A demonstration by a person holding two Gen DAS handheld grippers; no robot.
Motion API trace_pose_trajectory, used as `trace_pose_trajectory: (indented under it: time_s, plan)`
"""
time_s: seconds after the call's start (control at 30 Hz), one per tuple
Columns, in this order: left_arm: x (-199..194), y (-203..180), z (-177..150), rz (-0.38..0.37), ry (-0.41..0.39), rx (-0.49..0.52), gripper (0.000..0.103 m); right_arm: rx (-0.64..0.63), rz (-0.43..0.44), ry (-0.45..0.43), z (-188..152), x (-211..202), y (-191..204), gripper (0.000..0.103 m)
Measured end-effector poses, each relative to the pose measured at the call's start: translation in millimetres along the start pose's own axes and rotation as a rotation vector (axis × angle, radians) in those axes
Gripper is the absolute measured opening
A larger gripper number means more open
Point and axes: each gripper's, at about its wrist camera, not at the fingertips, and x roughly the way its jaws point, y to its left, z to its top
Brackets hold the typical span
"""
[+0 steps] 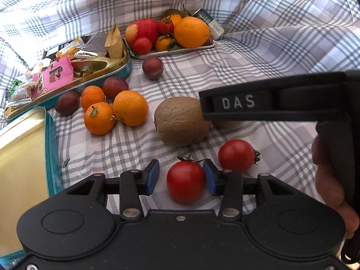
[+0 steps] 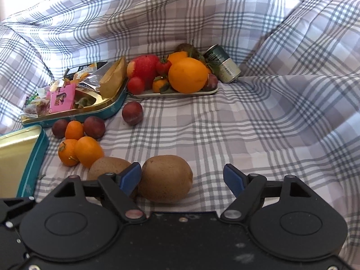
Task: Organize fruits
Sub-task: 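Grasp a red cherry tomato with the left tool while the right tool grasps a kiwi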
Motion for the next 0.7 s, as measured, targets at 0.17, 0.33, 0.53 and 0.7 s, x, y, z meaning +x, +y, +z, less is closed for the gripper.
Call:
trace_pose_trajectory:
  time_s: [0.17,0.33,0.53,0.7]
  plan:
    - [-3,-1,-2,0.003,-0.006,0.0,0.051,-0.047,-0.007,0.016,-2,6,7,0.083]
    - [-8,-4,-6,0.0,0.0,0.014,0.051,-0.059,-0.01,0.001,-6,12,7,0.083]
    - [-10,-9,-9,-0.005,-0.009,0.041,0.042,-0.077,-0.021,-0.019,-6,18,9,0.082]
    - [-10,-8,-9,-0.013,-0.015,0.039,0.042,-0.065,-0.002,0.034,-6,29,4,0.079]
